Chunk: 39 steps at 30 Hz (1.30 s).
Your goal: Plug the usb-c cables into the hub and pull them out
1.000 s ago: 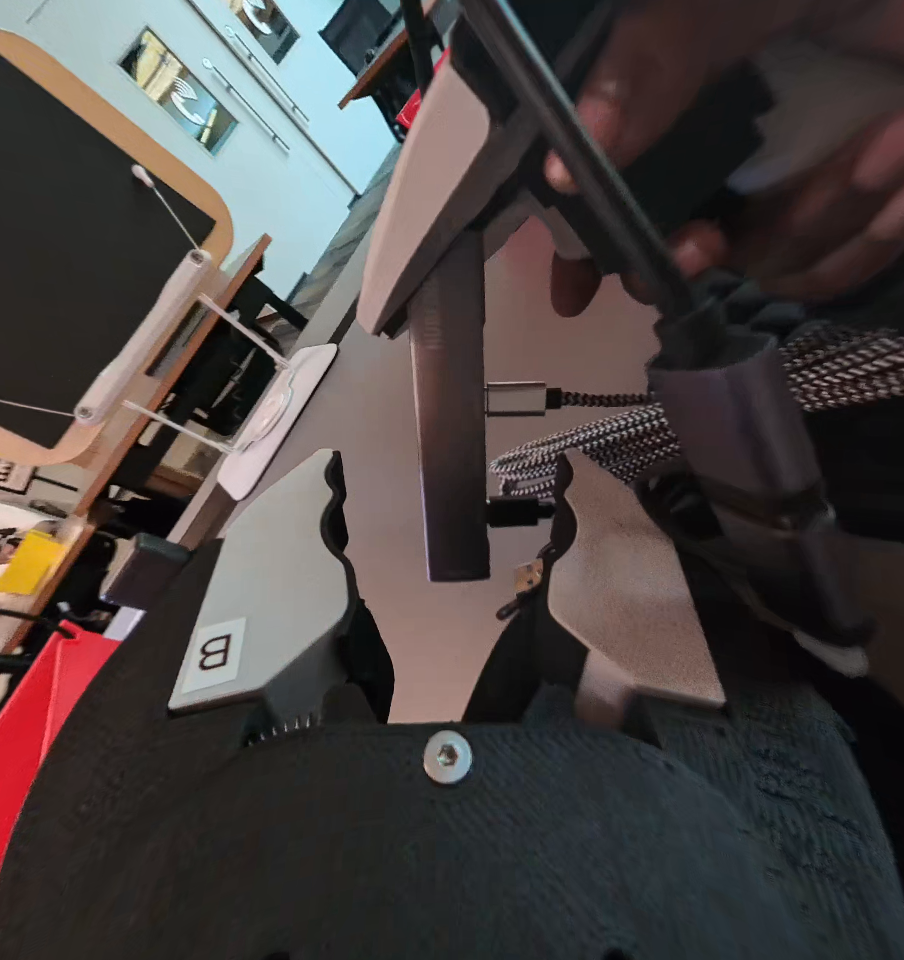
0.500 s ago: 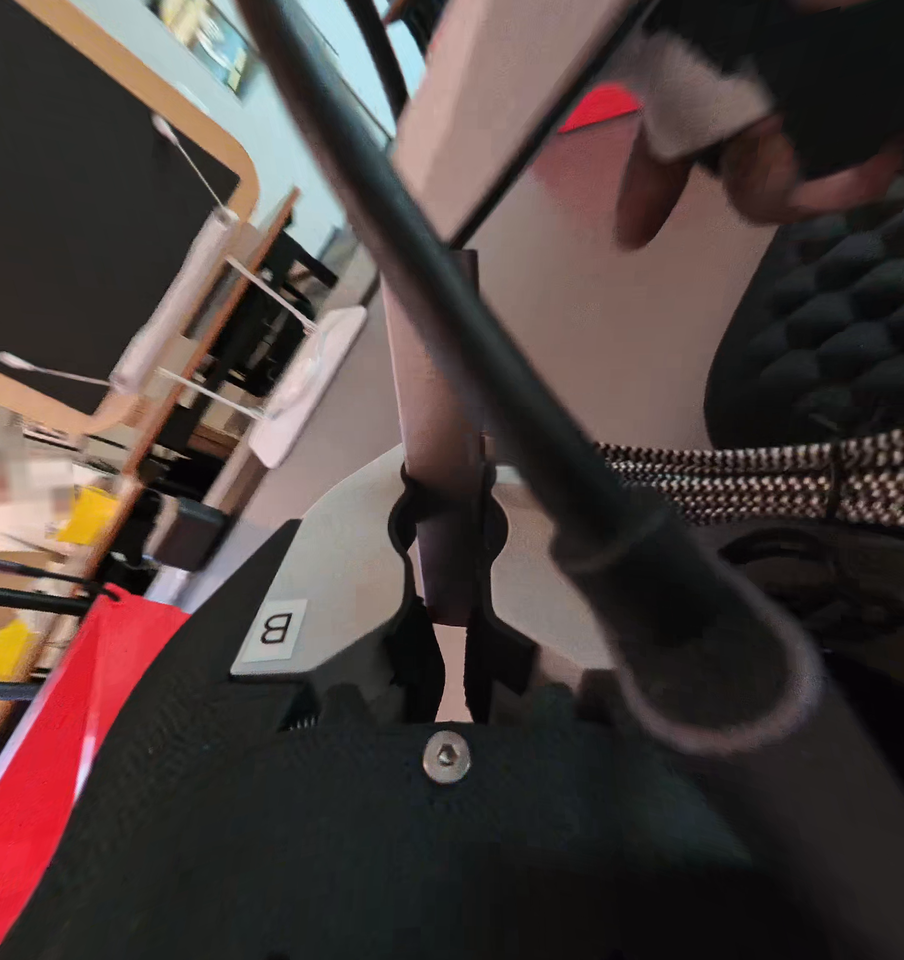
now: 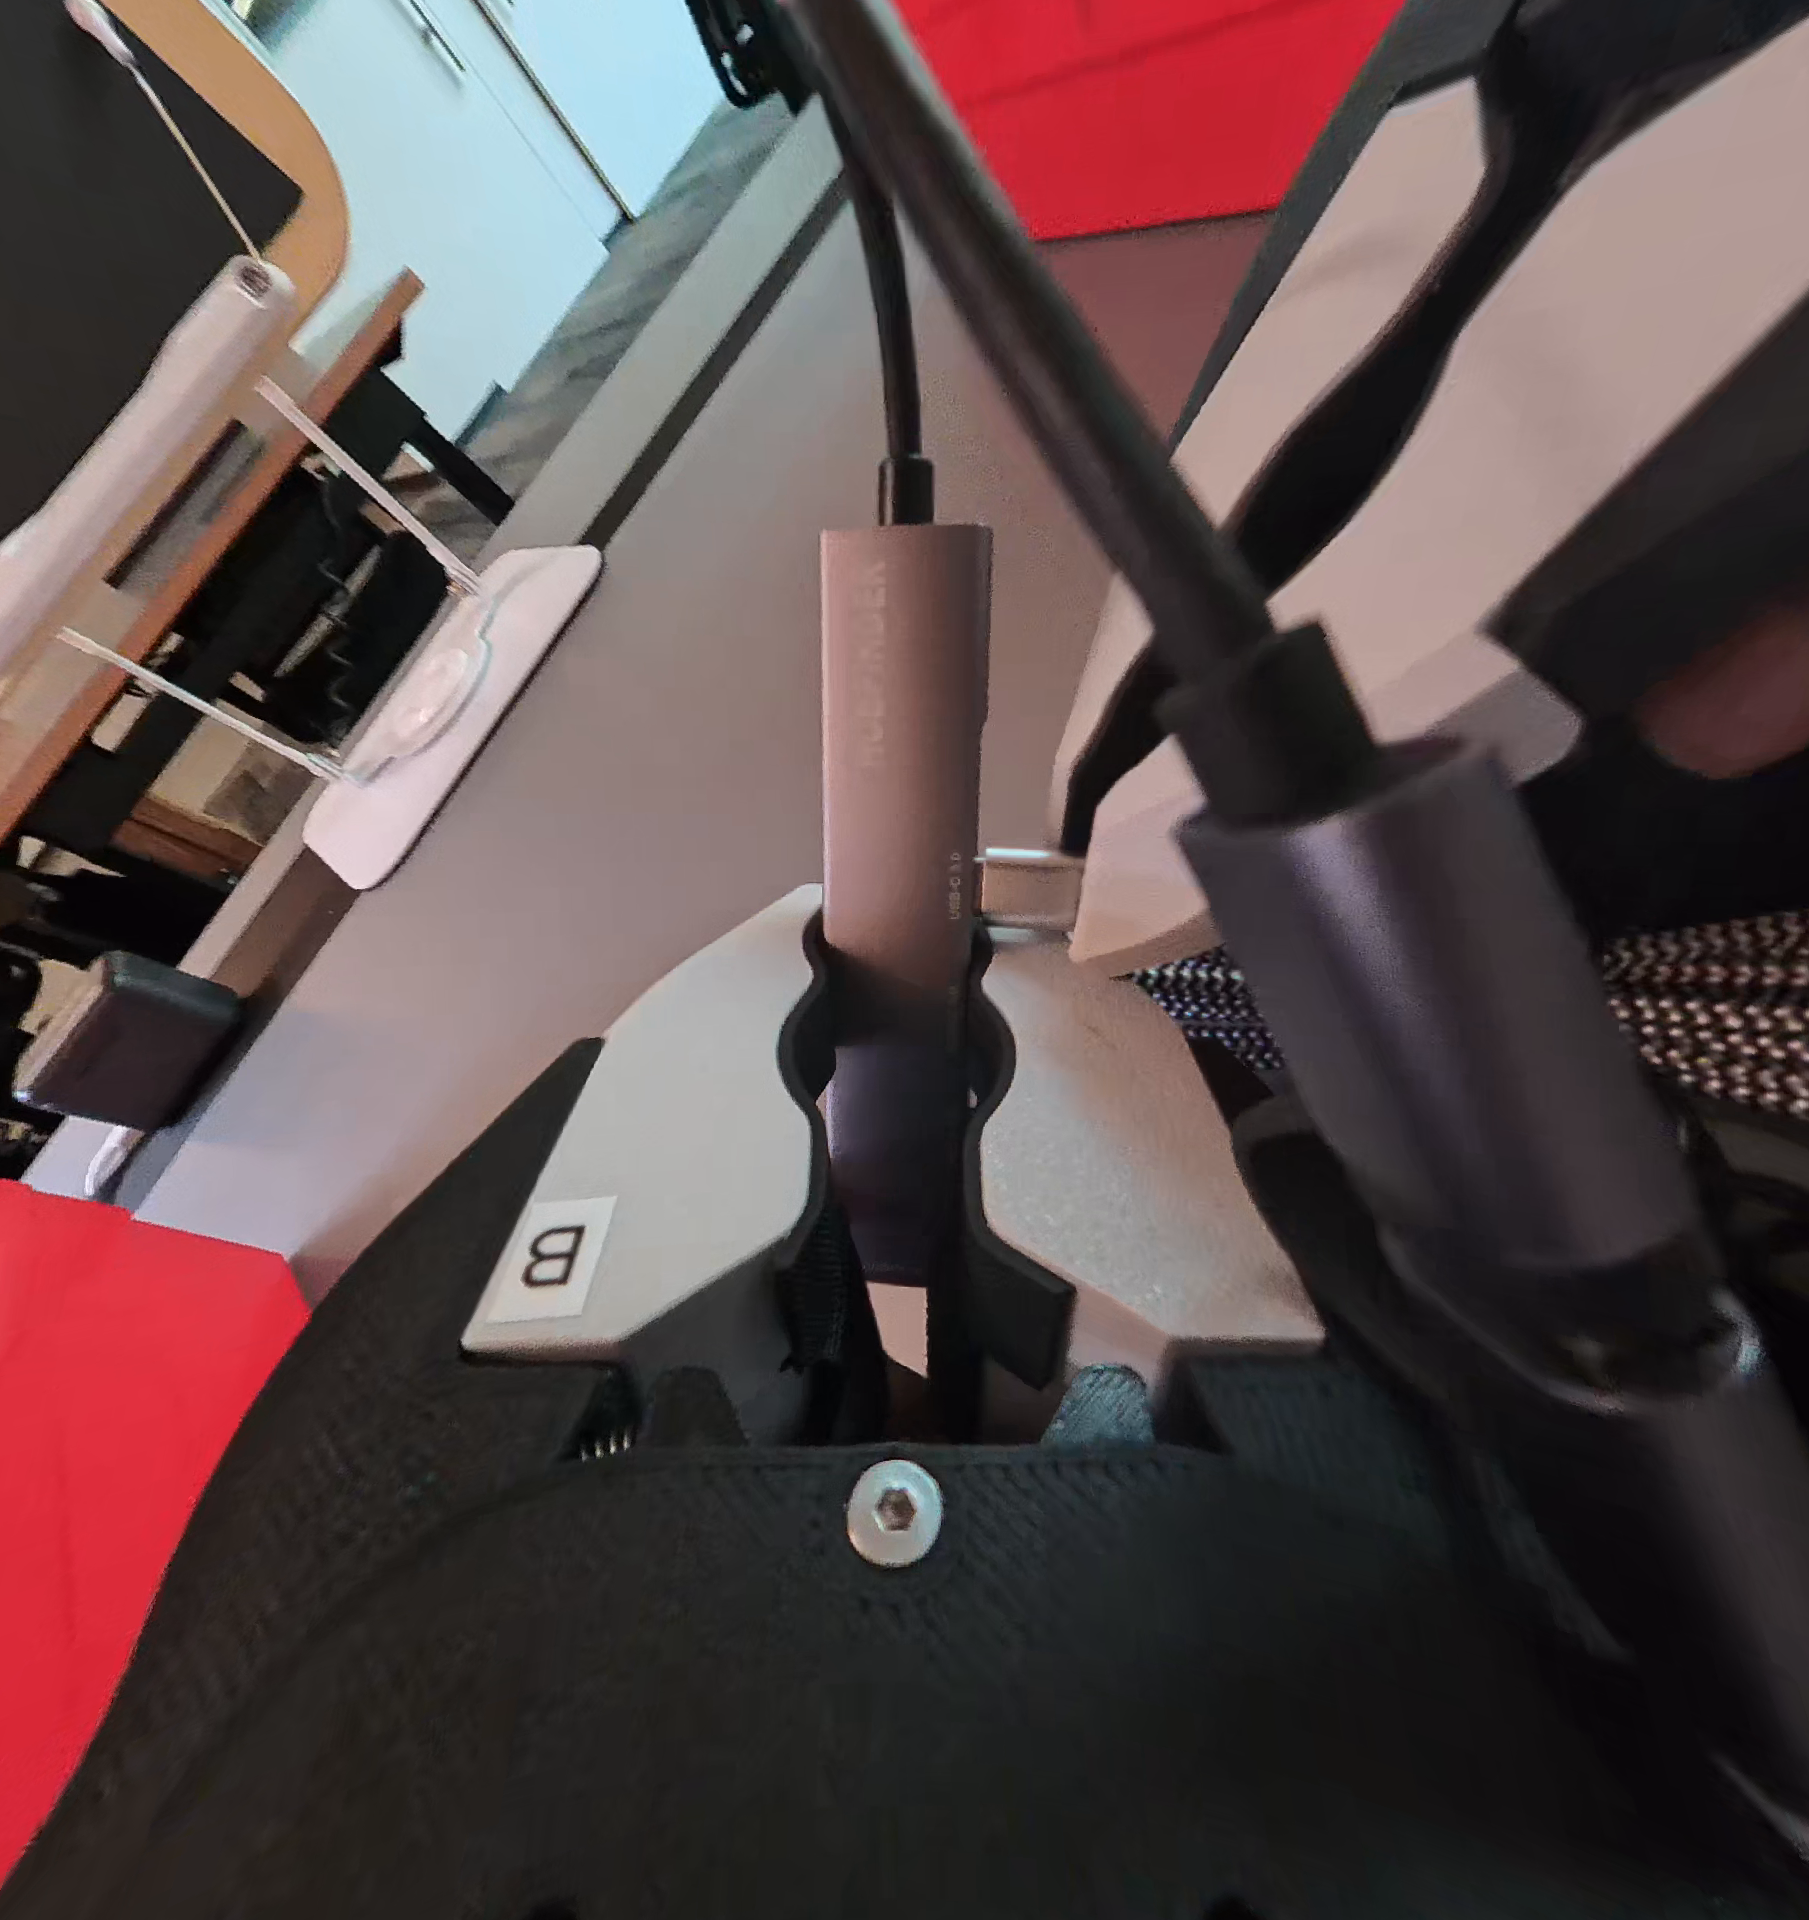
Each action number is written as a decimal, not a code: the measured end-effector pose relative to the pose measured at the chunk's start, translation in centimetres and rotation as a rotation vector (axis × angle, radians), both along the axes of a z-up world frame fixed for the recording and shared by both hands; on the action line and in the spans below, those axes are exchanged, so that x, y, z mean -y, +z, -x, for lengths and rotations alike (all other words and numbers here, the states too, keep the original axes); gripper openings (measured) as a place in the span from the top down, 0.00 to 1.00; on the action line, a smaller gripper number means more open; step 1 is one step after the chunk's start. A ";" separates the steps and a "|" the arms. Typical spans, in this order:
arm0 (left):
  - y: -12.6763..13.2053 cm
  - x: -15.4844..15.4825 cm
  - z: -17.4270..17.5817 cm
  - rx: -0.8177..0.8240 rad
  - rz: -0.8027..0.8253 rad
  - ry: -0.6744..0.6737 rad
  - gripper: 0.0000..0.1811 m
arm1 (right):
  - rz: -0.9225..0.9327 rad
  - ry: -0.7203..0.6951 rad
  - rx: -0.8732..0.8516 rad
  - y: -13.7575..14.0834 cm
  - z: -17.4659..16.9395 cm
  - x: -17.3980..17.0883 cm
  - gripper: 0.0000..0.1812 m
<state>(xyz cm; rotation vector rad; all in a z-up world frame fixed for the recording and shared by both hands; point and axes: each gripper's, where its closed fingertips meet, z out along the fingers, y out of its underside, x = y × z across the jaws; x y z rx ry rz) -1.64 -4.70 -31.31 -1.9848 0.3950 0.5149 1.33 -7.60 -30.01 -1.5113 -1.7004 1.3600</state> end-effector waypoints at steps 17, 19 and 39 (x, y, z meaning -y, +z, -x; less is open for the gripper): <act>0.1 0.0 0.1 0.028 -0.034 0.002 0.90 | -0.119 -0.031 -0.012 -0.3 -0.5 0.1 0.96; 0.2 -0.1 -0.1 0.068 -0.045 -0.016 0.89 | -0.114 -0.030 -0.023 -0.1 -0.6 0.2 0.96; 2.6 0.1 -0.6 -0.141 -0.166 -0.052 0.91 | -0.195 0.113 -0.015 0.1 -0.9 0.9 0.96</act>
